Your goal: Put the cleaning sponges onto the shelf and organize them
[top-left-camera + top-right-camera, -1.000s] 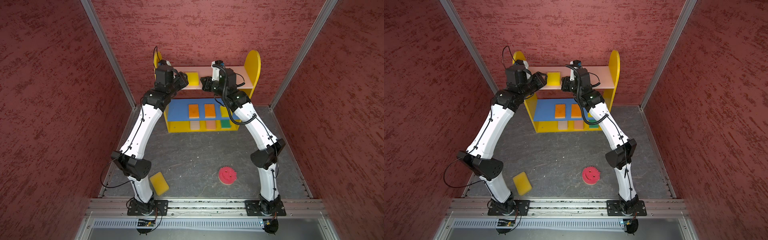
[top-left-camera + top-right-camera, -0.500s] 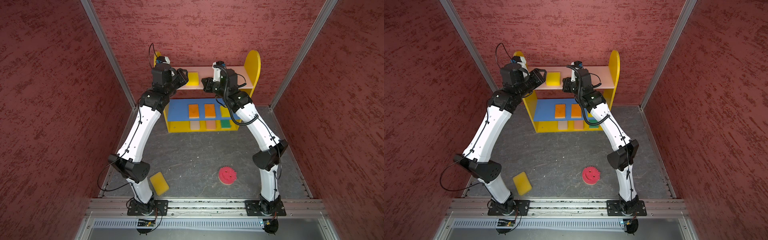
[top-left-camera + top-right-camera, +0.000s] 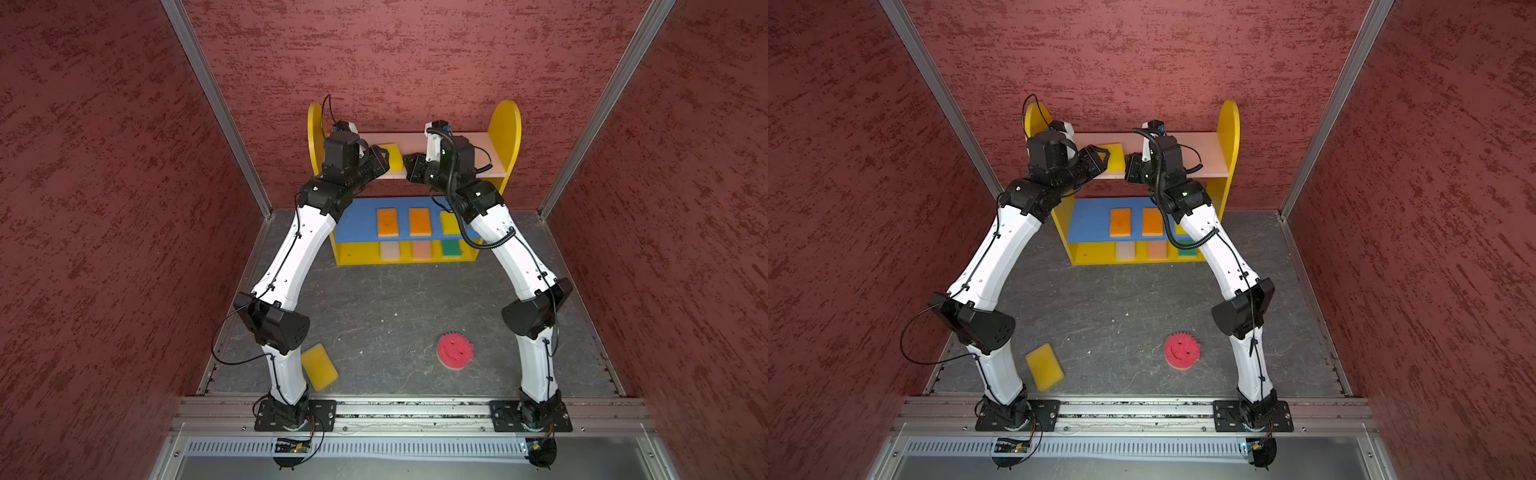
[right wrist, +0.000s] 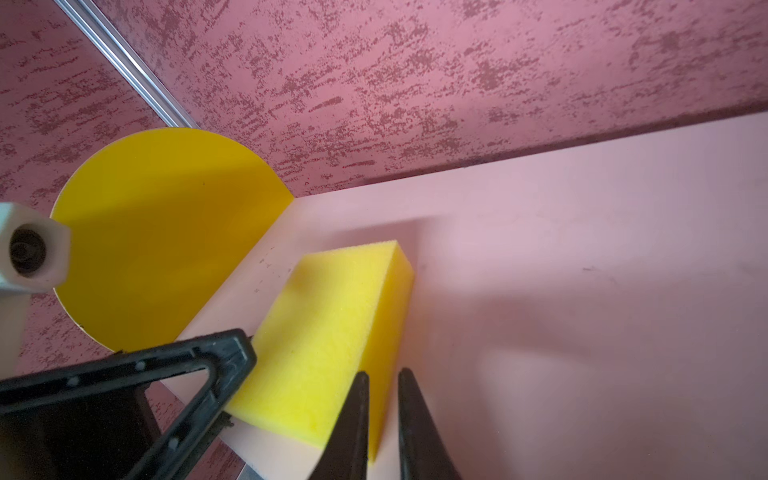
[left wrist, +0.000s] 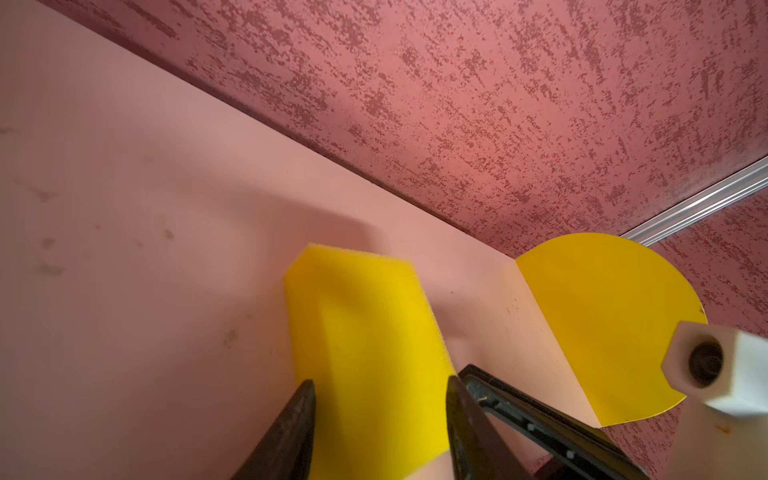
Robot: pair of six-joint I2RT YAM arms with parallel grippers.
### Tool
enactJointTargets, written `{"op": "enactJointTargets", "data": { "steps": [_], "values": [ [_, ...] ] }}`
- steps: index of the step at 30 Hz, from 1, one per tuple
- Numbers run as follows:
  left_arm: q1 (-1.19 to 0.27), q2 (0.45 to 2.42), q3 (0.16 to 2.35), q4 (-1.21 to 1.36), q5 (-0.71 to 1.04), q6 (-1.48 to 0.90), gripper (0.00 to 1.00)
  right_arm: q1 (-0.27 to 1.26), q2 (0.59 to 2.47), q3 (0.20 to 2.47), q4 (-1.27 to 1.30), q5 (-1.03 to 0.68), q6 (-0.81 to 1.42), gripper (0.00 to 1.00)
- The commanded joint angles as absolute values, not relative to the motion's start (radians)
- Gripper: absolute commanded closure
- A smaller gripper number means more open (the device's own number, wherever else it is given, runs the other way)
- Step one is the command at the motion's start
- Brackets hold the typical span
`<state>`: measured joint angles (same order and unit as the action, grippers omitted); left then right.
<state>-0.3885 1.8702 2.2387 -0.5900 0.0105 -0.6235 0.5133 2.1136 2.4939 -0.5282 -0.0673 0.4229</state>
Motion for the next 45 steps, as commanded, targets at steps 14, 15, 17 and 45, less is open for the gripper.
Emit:
{"op": "enactJointTargets", "data": {
  "steps": [14,15,17,45],
  "values": [
    [-0.368,1.816,2.229,-0.585,-0.007,-0.620,0.50,0.506,2.145,2.515,-0.562,-0.107,0.440,0.83],
    [-0.365,1.813,2.225,-0.583,-0.006,-0.622,0.50,0.506,2.145,2.516,-0.562,-0.109,0.439,0.83],
    [-0.361,1.806,2.219,-0.583,-0.008,-0.626,0.50,0.507,2.143,2.514,-0.560,-0.113,0.437,0.84],
    [-0.378,0.980,1.579,-0.835,-0.357,-0.547,0.46,0.850,1.539,1.638,-0.452,0.115,0.342,0.72]
  ]
}}
